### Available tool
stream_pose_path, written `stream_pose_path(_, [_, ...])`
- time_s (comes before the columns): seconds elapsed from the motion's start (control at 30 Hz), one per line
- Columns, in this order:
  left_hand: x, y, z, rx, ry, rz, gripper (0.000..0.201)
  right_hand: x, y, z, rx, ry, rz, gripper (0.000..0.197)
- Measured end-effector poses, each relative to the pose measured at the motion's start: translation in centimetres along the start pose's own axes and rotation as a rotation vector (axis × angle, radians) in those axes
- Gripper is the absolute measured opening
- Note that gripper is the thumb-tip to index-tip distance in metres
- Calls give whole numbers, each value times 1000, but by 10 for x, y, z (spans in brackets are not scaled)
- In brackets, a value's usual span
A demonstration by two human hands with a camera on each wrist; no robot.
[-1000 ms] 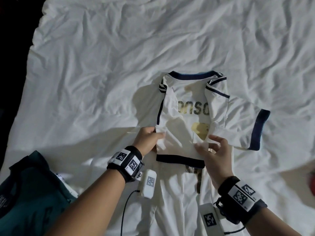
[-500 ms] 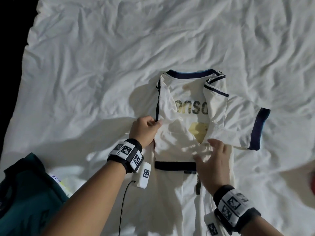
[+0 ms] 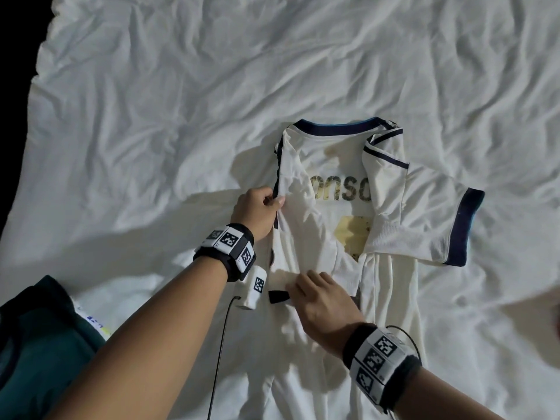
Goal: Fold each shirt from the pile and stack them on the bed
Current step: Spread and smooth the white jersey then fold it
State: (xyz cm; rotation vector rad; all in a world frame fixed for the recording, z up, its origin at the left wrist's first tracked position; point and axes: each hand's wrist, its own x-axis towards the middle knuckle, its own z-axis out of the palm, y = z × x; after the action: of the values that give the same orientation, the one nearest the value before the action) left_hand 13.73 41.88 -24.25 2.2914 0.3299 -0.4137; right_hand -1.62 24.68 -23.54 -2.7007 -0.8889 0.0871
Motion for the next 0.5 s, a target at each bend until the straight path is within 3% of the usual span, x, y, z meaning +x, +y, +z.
stream_pose_path(0.1, [-2, -2, 2, 28, -13, 8, 44, -2, -6, -7, 54, -30, 37, 16])
stream_pose_path(0.23, [-5, -3, 1, -24, 8, 34, 49, -12, -4, -24, 71, -102, 195, 47])
stream_pose_path(0.37, [-7, -2, -1, 34, -3, -5, 24, -32, 10, -19, 172, -64, 186, 34])
stream_pose_path(0.43, [-13, 5, -1, 64, 49, -27, 40, -36, 25, -21, 229, 42, 194, 24])
stream_pose_path(0.5, [-25, 16, 2, 150, 194, 27, 55, -33, 45, -34, 250, 165, 275, 19])
